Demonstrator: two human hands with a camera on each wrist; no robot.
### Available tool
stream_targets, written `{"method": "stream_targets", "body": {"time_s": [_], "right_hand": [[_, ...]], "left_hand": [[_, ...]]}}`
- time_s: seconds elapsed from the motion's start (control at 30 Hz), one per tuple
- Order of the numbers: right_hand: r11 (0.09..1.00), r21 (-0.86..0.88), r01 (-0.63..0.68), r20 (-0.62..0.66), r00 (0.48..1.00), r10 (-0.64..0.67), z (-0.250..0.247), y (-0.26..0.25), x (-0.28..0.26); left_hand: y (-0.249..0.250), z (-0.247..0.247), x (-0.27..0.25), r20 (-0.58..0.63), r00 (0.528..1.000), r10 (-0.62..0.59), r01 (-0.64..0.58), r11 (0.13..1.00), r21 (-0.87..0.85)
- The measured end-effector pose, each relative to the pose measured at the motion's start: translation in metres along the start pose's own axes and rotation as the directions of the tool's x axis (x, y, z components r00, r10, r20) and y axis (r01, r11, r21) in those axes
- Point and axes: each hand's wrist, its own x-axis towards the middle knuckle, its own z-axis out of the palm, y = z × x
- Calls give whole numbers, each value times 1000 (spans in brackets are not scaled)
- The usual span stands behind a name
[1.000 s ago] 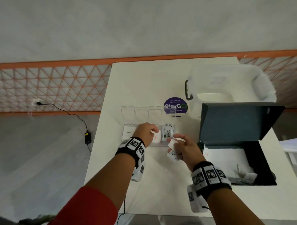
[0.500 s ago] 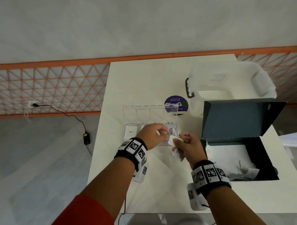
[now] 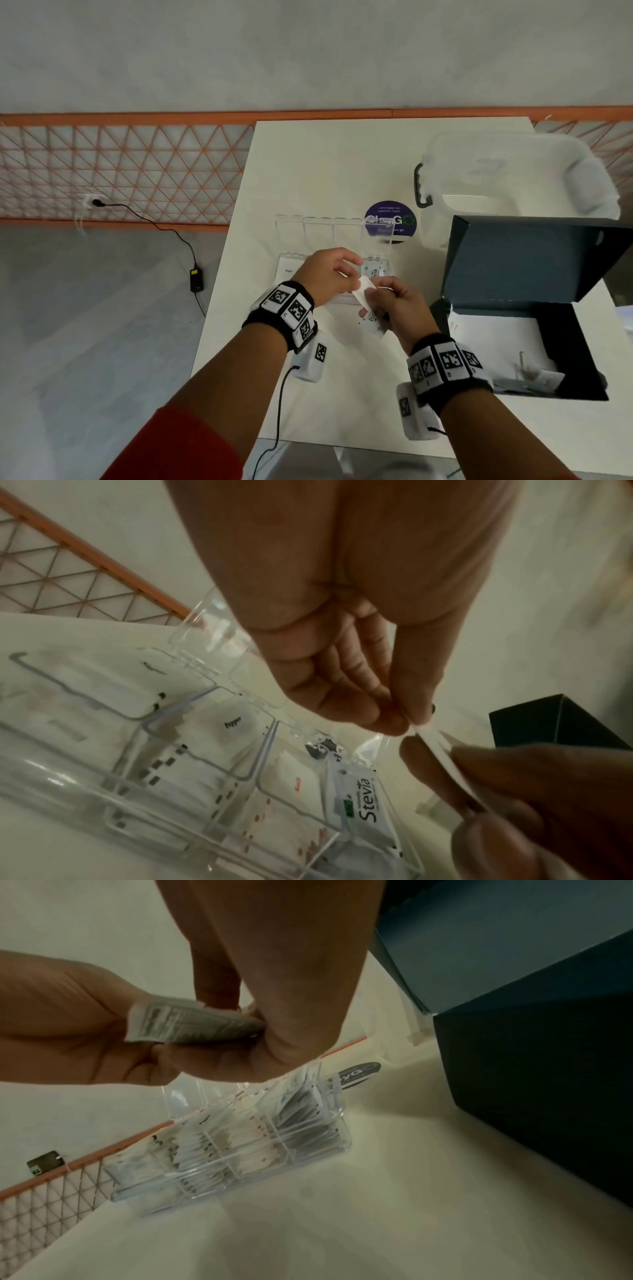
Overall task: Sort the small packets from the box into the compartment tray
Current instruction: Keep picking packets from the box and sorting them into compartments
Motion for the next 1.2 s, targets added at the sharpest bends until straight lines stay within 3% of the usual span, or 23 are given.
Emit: {"method": "stream_targets", "body": {"time_s": [0.1,0.27,0.4,0.57,0.87,1.07,1.2], "right_hand": [[999,28,-16,36,999,15,-3,-5,0],[1000,5,-7,86,996,7,-6,-9,-2],[1000,-11,19,50,999,-19,-8,-11,-1],[997,-23,79,-74,994,-81,-14,-12,4],[994,106,-3,-45,999,8,-21,-3,2],[990,143,0,-61,998,9,-26,2,1],[991,133,13,-94,996,-1,-27,5,1]], "left_hand": [[1,-2,1,-79,997,24,-27,999,-38],[6,-1,-1,-96,993,73,-77,996,-39],[10,-1,-5,-56,998,40,-39,999,20],[11,1,-8,63,998,-3,-11,975,223],[-10,0,2,-249,969,11,46,974,224],[-22,12,11,-292,956,25,93,919,383],[-29,24,15,-153,984,89,39,733,679]]}}
